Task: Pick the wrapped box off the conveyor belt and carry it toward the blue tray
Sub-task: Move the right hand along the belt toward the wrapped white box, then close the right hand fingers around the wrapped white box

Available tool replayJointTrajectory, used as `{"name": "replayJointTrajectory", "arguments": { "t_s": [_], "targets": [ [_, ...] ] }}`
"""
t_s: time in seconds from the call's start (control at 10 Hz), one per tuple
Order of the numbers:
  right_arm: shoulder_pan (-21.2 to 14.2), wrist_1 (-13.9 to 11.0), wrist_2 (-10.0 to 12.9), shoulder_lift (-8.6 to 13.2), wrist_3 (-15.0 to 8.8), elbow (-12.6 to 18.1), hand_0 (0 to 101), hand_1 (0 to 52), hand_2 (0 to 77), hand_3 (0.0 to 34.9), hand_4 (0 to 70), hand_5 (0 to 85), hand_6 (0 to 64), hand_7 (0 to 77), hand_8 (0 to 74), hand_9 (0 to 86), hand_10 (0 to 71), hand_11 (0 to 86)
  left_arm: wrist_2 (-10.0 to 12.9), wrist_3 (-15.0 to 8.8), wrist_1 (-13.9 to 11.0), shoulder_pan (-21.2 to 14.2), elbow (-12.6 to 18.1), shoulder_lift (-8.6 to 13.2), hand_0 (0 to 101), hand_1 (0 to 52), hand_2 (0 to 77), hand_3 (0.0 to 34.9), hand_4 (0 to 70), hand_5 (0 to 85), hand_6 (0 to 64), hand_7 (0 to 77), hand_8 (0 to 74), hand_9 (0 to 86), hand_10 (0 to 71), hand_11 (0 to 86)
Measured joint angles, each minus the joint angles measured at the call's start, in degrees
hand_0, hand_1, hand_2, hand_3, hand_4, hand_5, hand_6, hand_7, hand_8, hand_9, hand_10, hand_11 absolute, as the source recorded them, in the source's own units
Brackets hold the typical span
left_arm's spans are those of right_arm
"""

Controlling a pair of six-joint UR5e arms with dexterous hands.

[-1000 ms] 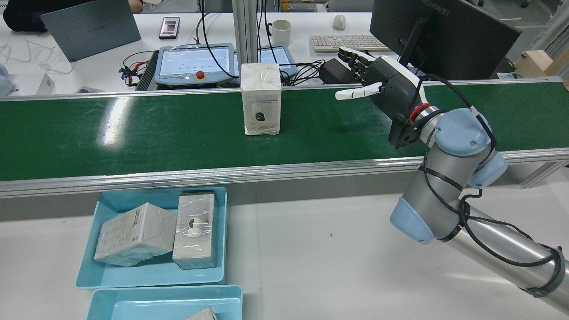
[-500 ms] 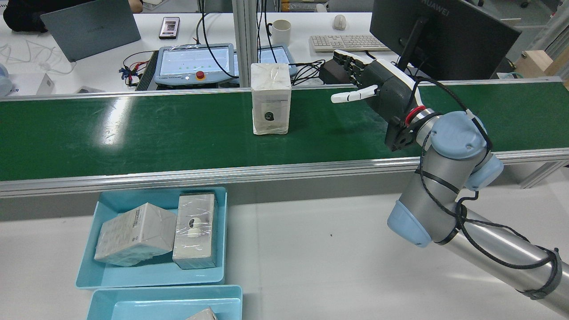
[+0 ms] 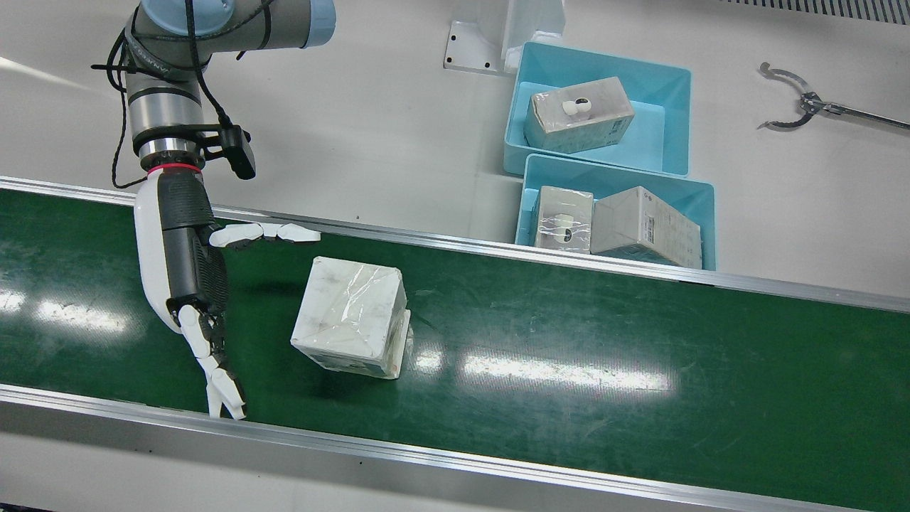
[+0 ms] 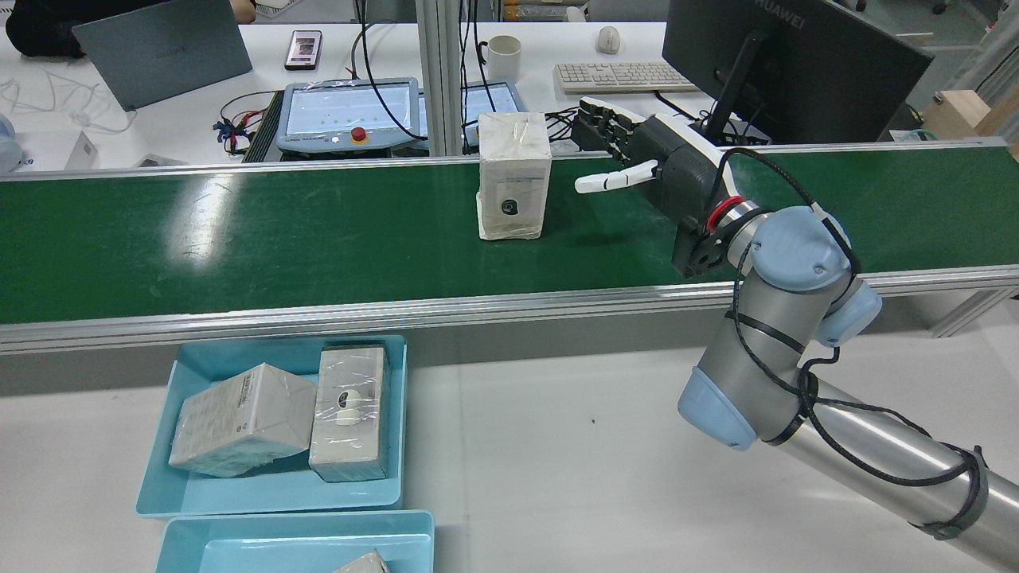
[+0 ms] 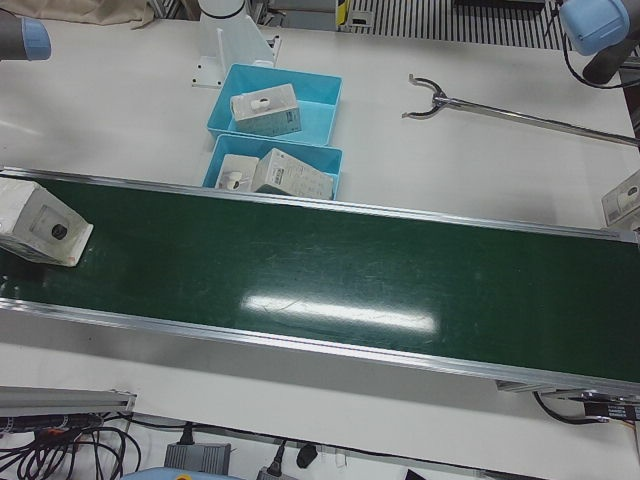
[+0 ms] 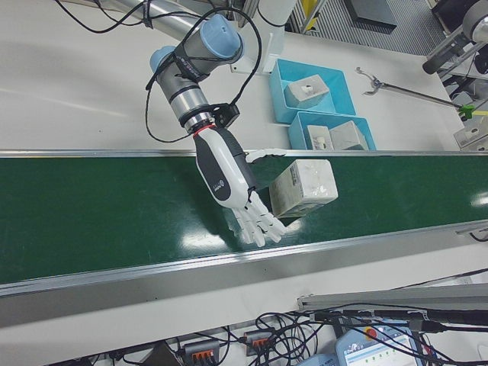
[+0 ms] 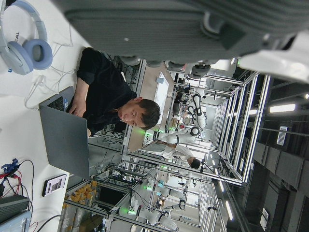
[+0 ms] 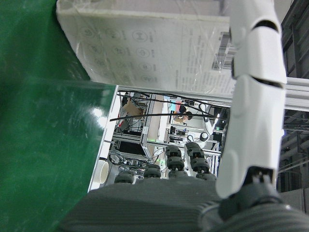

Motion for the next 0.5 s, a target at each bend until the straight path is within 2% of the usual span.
{"name": "replayJointTrajectory", "arguments": {
  "t_s": [0.3,0.4,0.5],
  "targets": [
    [-0.50,0.06,0.29,0.13,-0.04,-0.40,47,13.6,15.8,2.9,6.0,9.3,0.0,6.0,2.2,2.2,0.5,1.6,0.00,0.00,0.00,0.00,0.00,0.00,0,0.0,0.5,0.0,0.0,1.1,0.0,0.0,0.0,0.0,0.0,0.0],
    [-0.61,0.40,0.41,0.25,-0.04,-0.74,47,13.6,15.8,1.2,7.1,9.3,0.0,7.1,2.2,2.2,0.5,1.6,0.00,0.00,0.00,0.00,0.00,0.00,0,0.0,0.5,0.0,0.0,1.1,0.0,0.0,0.0,0.0,0.0,0.0],
    [-0.66,0.96,0.47,0.41,-0.02,-1.16,47,13.6,15.8,1.2,7.1,9.3,0.0,7.1,2.2,2.2,0.5,1.6,0.00,0.00,0.00,0.00,0.00,0.00,0,0.0,1.1,0.0,0.0,1.1,0.0,0.0,0.0,0.0,0.0,0.0]
  ]
}}
